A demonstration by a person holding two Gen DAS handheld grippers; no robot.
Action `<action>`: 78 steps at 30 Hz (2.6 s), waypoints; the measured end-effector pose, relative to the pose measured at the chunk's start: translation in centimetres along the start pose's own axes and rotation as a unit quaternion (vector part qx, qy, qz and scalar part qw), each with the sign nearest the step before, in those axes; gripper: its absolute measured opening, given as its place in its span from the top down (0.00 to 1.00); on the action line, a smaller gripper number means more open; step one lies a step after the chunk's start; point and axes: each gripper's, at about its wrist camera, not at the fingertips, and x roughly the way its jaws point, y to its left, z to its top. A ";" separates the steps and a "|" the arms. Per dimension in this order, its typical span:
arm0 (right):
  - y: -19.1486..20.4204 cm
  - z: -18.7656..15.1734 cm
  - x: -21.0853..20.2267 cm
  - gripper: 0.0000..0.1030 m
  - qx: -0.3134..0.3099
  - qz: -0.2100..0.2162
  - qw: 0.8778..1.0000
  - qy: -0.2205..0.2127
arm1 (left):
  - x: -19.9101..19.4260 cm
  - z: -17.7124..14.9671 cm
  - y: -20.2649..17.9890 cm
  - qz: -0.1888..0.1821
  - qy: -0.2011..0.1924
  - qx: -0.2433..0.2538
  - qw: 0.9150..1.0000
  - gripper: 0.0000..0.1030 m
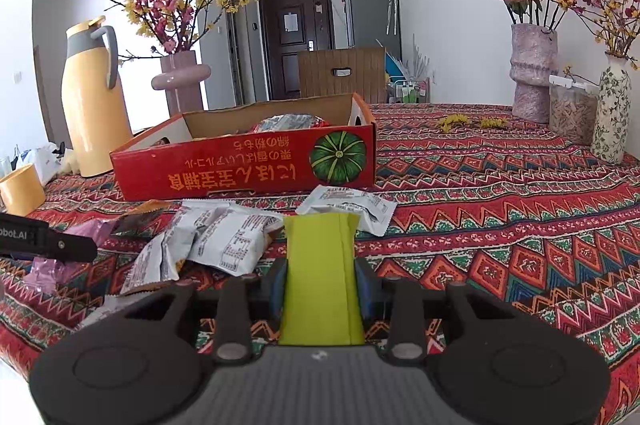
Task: Organize snacks
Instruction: 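Carry the pink packet with the left tool while the right tool carries the green bar over the box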
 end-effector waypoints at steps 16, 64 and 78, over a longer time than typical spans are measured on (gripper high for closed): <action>1.0 2.2 -0.7 0.67 -0.016 0.002 0.999 -0.032 | -1.7 1.5 0.1 0.009 -0.043 0.007 0.999 0.39; 3.0 14.2 8.4 0.67 -0.027 0.006 0.997 -0.079 | 3.7 14.0 -0.4 0.035 -0.100 0.014 0.994 0.39; 3.2 16.3 12.8 0.67 -0.032 0.008 0.997 -0.070 | 8.0 16.7 -0.3 0.039 -0.085 0.015 0.995 0.39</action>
